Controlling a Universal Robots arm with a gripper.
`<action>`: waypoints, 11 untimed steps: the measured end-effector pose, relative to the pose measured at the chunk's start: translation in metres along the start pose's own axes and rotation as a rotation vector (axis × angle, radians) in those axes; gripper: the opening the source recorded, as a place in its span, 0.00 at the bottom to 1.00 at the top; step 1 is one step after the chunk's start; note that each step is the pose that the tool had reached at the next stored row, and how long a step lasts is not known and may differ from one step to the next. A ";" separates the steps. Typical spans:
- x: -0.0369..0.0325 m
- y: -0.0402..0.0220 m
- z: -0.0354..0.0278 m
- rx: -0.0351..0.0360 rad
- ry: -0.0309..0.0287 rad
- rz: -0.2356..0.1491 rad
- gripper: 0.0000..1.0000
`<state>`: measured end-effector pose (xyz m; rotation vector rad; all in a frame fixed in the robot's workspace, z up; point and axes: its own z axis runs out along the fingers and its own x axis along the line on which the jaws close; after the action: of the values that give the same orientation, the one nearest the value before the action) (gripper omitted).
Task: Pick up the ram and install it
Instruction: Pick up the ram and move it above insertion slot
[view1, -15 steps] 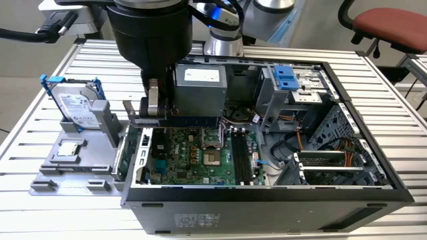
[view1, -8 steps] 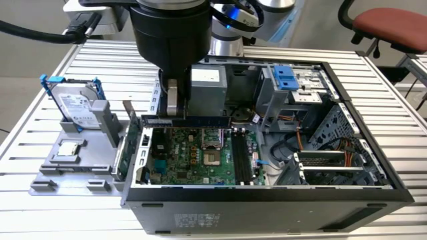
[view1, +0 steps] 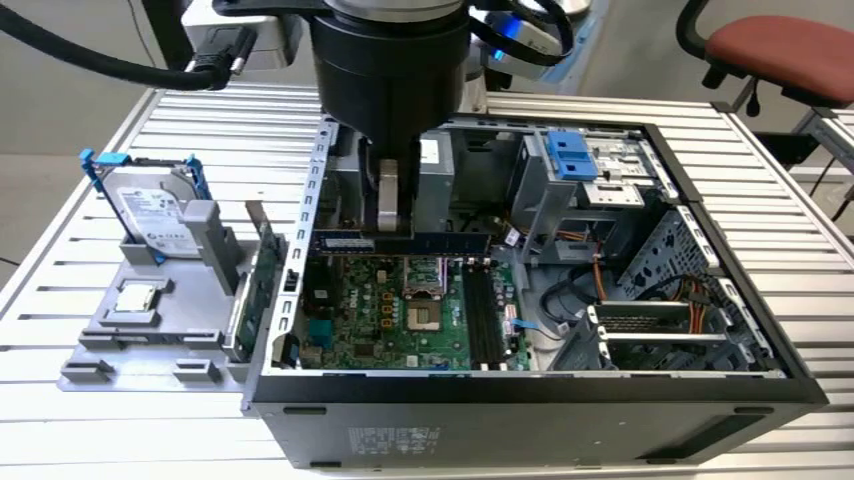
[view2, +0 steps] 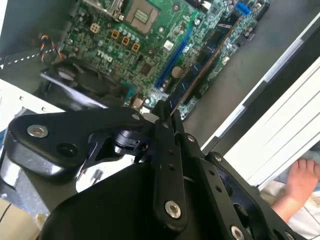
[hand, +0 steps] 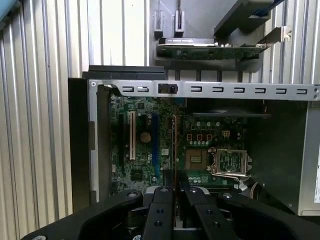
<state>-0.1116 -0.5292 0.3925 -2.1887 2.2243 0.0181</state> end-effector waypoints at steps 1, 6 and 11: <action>-0.0001 -0.0035 0.0000 0.0000 0.0000 0.000 0.00; -0.0004 -0.0214 0.0001 0.0000 0.0000 0.001 0.00; -0.0006 -0.0380 0.0003 0.0000 0.0000 0.001 0.00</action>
<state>-0.0736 -0.5292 0.3925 -2.1871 2.2259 0.0181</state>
